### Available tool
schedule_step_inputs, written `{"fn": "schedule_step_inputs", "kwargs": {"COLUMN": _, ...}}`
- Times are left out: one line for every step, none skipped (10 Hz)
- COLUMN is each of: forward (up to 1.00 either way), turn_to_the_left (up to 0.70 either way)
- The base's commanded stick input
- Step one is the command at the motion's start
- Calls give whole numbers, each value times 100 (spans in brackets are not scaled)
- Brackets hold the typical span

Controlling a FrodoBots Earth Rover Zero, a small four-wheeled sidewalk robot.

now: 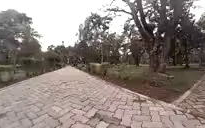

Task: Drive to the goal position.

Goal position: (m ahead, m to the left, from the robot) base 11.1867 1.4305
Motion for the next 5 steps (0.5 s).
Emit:
{"fn": "schedule_step_inputs", "kwargs": {"forward": 0, "turn_to_the_left": 70}}
{"fn": "schedule_step_inputs", "kwargs": {"forward": 0, "turn_to_the_left": 70}}
{"fn": "schedule_step_inputs", "kwargs": {"forward": 0, "turn_to_the_left": 70}}
{"fn": "schedule_step_inputs", "kwargs": {"forward": 0, "turn_to_the_left": 70}}
{"fn": "schedule_step_inputs", "kwargs": {"forward": 0, "turn_to_the_left": 57}}
